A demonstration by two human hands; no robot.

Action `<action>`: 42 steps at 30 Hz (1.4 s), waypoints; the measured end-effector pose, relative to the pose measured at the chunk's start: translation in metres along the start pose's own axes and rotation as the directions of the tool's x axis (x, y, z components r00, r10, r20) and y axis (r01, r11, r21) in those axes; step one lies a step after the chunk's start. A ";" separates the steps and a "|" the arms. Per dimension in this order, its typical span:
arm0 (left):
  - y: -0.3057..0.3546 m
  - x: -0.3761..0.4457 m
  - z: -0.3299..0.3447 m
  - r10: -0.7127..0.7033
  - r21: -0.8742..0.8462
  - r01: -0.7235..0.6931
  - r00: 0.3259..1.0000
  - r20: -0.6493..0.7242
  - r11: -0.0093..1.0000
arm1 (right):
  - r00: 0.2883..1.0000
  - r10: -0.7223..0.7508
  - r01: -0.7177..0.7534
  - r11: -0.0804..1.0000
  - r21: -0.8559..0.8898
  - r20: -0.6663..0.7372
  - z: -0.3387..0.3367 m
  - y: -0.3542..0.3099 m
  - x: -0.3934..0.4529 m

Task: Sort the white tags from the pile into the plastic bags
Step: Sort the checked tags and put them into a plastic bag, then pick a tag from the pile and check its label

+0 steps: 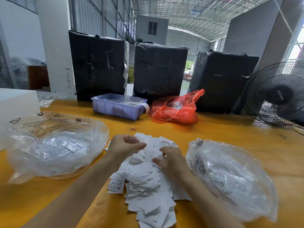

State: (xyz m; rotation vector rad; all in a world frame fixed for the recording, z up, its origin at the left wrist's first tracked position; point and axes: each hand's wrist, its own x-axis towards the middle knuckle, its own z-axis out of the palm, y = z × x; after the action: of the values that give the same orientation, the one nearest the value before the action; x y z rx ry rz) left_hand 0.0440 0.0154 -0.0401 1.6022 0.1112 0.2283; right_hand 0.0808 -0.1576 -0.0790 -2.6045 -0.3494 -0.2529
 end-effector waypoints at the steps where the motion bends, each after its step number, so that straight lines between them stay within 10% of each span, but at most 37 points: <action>1: -0.001 0.000 0.000 -0.001 0.009 0.001 1.000 0.002 1.000 | 1.000 0.018 -0.018 0.999 -0.031 0.013 0.004 -0.002 0.000; 11: -0.005 0.000 0.001 0.000 0.065 -0.001 1.000 0.021 0.998 | 0.986 0.141 -0.092 0.911 0.402 -0.094 0.000 0.008 0.002; 19: -0.006 -0.001 0.001 -0.008 0.077 0.006 1.000 0.028 0.997 | 0.981 0.076 -0.034 0.973 0.230 -0.177 -0.002 0.014 0.001; 26: -0.005 -0.004 0.003 -0.014 0.102 0.009 0.999 0.050 0.995 | 0.989 -0.041 0.037 0.999 0.029 0.140 0.003 0.014 0.007; 35: -0.005 -0.005 0.004 -0.014 0.137 0.001 0.996 0.090 0.991 | 0.993 -0.033 0.063 0.962 0.265 -0.116 0.002 0.012 0.003; 42: -0.002 -0.006 0.003 -0.019 0.106 0.013 0.998 0.057 0.994 | 0.973 0.220 -0.059 0.527 0.848 -0.069 -0.029 -0.003 0.000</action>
State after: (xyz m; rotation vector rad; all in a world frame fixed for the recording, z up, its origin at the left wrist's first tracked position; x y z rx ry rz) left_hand 0.0387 0.0111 -0.0431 1.7116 0.0922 0.1655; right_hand 0.0765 -0.1693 -0.0524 -1.5966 -0.1312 -0.1781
